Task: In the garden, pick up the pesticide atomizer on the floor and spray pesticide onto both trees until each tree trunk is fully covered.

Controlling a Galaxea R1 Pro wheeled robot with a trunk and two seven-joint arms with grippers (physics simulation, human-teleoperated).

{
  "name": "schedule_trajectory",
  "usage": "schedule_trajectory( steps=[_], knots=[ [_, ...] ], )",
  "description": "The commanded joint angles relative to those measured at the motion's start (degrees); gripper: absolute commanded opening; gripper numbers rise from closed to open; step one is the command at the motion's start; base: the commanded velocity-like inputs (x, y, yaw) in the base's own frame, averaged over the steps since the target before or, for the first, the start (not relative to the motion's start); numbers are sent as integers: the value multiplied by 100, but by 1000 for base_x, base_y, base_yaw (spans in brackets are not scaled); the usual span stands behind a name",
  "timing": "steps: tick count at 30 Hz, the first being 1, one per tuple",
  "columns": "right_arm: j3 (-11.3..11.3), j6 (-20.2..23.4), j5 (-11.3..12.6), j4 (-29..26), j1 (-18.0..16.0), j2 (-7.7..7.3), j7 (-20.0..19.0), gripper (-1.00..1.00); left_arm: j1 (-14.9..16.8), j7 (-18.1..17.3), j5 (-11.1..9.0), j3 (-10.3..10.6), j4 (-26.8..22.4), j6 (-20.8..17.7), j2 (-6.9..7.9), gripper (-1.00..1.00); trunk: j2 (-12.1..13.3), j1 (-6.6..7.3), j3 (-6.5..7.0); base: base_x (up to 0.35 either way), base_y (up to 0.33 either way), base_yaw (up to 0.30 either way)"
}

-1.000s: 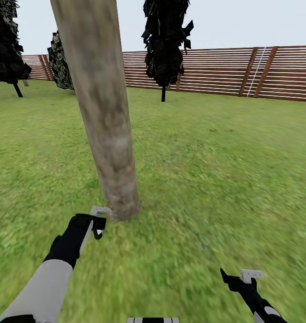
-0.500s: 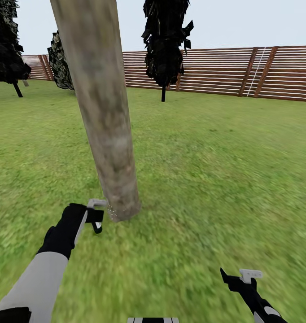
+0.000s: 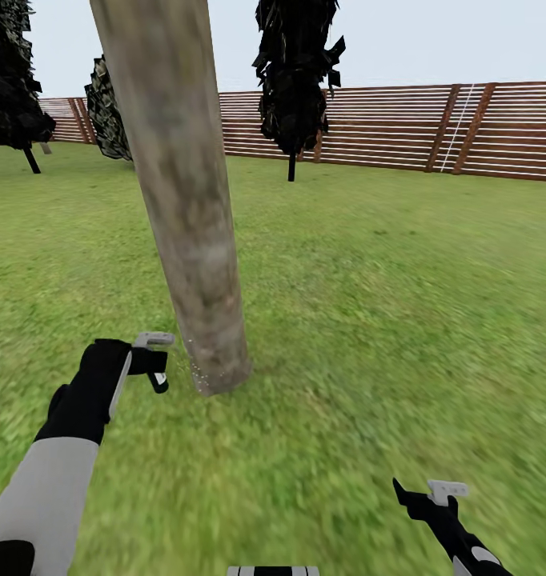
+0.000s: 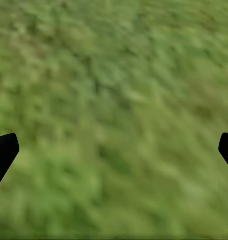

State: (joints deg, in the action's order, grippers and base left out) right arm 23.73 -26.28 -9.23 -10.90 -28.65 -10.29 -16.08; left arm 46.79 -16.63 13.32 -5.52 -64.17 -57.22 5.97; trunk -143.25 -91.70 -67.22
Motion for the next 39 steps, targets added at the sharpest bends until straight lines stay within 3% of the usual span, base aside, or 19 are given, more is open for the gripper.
schedule_trajectory(
  steps=[1, 19, 23, 28, 29, 32, 34, 37, 39],
  knots=[
    [0, 0, 0, -3, 0, 1, 0, 100, 1, 1, 16, 15, 17, 4, -17, -100, 0, 0, 0, 0, 0, 0],
    [0, 0, 0, -4, 0, -3, 0, 100, 37, 2, 38, 26, -77, 1, 9, -100, 0, 0, 0, 109, 86, 0],
    [0, 0, 0, -3, 0, 0, 0, 100, 363, 2, 39, 25, -78, -64, 9, -100, 0, 0, 0, 0, 0, 0],
    [0, 0, 0, -2, 0, -3, 0, 100, 471, 2, 39, 45, -78, -84, -9, -100, 0, 0, 0, 0, 0, 0],
    [0, 0, 0, -1, 0, -2, 0, 100, 446, 2, 39, 56, -76, -83, -9, -100, 0, 0, 0, 0, 0, 0],
    [0, 0, 0, 0, 0, -1, 0, 100, 257, -6, 32, 367, 21, -37, 14, -100, 0, 0, 0, 0, 0, 0],
    [0, 0, 0, 0, 0, -1, 0, 100, -264, -29, 21, 401, 43, 41, -15, -100, 0, 0, 0, 0, 0, 0],
    [0, 0, 0, -1, 0, 1, 0, 100, -630, -122, 22, 461, 45, 60, -26, -100, 0, 0, 0, 0, 0, 0],
    [0, 0, 0, 0, 0, 1, 0, 100, -687, -138, 17, 486, 39, 61, -26, -100, 0, 0, 0, 0, 0, 0]
  ],
)
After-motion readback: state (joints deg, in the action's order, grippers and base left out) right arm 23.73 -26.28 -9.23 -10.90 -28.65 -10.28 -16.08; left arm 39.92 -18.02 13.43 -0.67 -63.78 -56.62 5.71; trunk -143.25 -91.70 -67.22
